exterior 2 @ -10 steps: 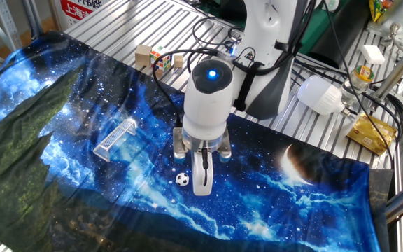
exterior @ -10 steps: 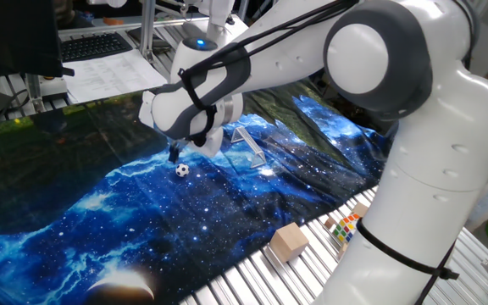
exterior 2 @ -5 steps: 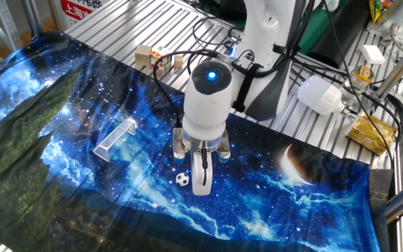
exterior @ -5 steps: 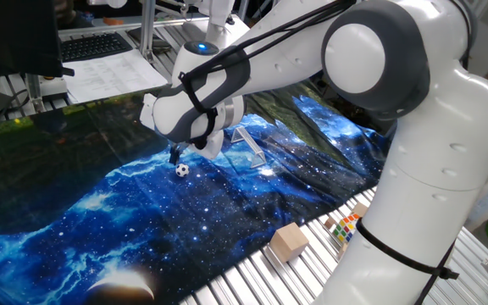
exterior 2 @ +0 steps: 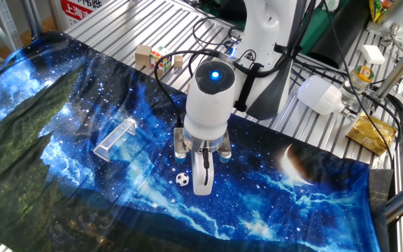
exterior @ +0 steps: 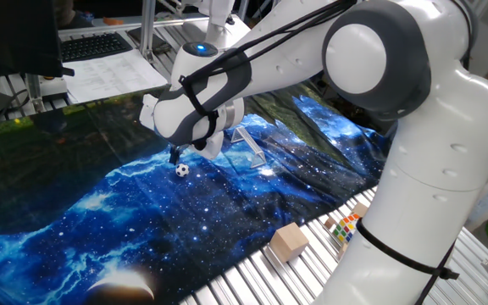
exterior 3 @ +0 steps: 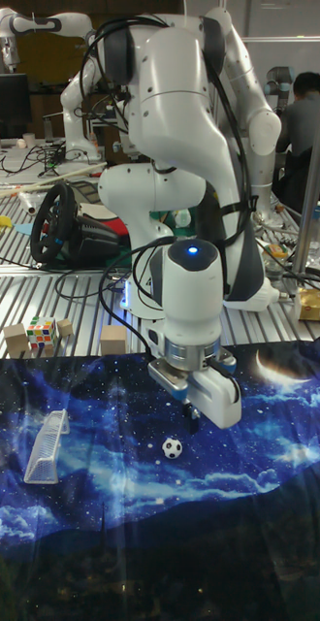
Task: Push the soccer ball into the goal
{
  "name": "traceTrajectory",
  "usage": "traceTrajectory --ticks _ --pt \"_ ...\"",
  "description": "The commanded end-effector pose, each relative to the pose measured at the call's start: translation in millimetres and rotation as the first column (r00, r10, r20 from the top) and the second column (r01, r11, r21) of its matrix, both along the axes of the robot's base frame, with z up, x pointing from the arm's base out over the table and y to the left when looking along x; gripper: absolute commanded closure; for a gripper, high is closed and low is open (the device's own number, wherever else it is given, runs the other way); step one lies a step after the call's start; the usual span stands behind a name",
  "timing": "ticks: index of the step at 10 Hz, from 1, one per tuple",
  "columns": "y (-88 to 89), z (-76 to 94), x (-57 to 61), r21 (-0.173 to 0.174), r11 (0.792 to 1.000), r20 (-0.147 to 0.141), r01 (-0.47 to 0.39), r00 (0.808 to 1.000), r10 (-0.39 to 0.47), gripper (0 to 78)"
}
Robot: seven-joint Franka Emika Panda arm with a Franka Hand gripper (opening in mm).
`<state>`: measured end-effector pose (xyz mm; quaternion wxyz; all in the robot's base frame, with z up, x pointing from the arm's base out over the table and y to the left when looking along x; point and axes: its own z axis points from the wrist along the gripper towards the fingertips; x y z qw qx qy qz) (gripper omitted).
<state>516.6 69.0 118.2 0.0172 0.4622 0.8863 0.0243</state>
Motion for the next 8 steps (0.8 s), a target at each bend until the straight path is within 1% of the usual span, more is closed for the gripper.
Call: traceTrajectory --ticks 1,2,3,5,7,8 --pt "0.0 1.5 1.1 0.062 0.997 -0.008 0.052 0.999 -0.052 77.6" --pt "0.0 1.5 1.1 0.104 0.993 -0.01 0.063 0.998 -0.062 77.6" --pt "0.1 1.2 1.1 0.1 0.992 -0.013 0.079 0.997 -0.078 77.6" --pt "3.9 -5.7 4.0 0.097 0.987 -0.018 0.128 0.992 -0.127 77.6" --pt "7.2 -14.4 3.5 0.083 0.976 -0.024 0.2 0.98 -0.198 77.6" --pt "7.9 -16.9 2.9 0.077 0.974 -0.025 0.213 0.977 -0.212 77.6"
